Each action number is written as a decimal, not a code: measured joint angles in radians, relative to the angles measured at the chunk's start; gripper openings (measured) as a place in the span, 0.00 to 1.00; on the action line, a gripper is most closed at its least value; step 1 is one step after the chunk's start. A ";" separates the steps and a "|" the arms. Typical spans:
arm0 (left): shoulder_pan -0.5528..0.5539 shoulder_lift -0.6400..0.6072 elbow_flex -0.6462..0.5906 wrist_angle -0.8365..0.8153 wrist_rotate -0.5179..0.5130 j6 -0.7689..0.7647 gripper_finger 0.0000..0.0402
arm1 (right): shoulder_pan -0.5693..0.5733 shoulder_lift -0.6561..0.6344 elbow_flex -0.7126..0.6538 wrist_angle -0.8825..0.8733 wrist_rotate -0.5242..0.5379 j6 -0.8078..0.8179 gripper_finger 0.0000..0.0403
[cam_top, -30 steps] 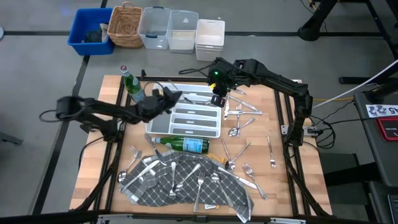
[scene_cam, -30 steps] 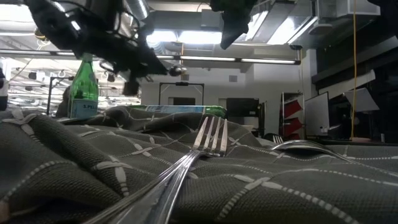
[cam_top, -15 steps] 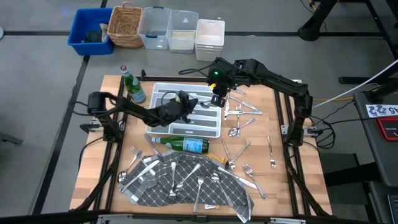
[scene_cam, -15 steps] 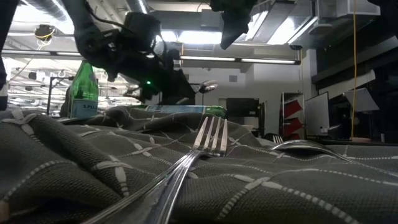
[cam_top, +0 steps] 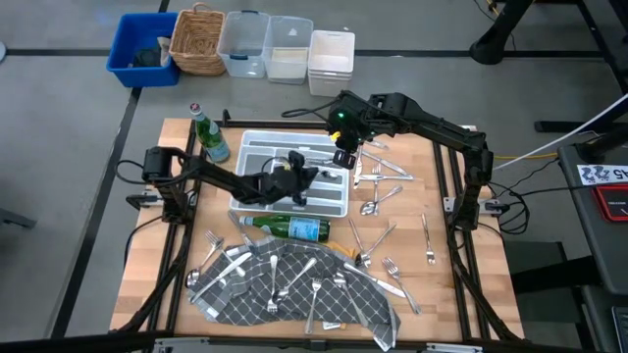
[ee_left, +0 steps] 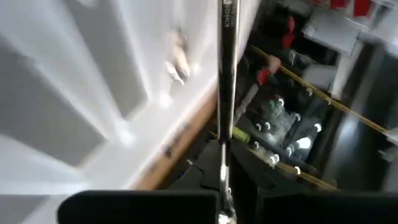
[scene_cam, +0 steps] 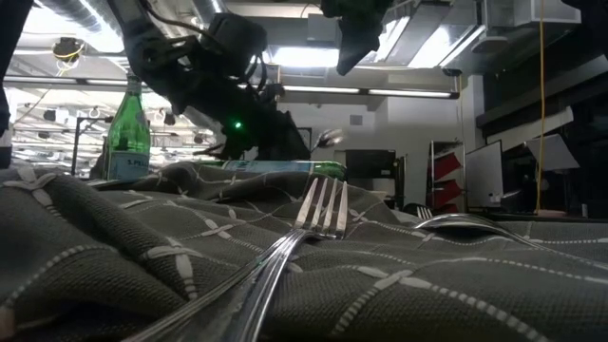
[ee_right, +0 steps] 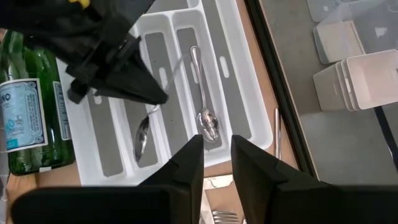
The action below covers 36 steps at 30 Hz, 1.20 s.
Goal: Sort silverware
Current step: Put the silver spoon into the silverware tray
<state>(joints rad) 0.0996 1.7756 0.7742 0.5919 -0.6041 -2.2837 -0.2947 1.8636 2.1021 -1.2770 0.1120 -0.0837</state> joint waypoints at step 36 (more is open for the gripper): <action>0.108 0.000 0.000 -0.087 -0.053 0.009 0.10 | 0.000 0.000 0.000 0.000 -0.105 0.001 0.21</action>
<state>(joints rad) 0.2072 1.7756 0.7742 0.5045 -0.6574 -2.2745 -0.2947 1.8641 2.1021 -1.2774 0.0073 -0.0826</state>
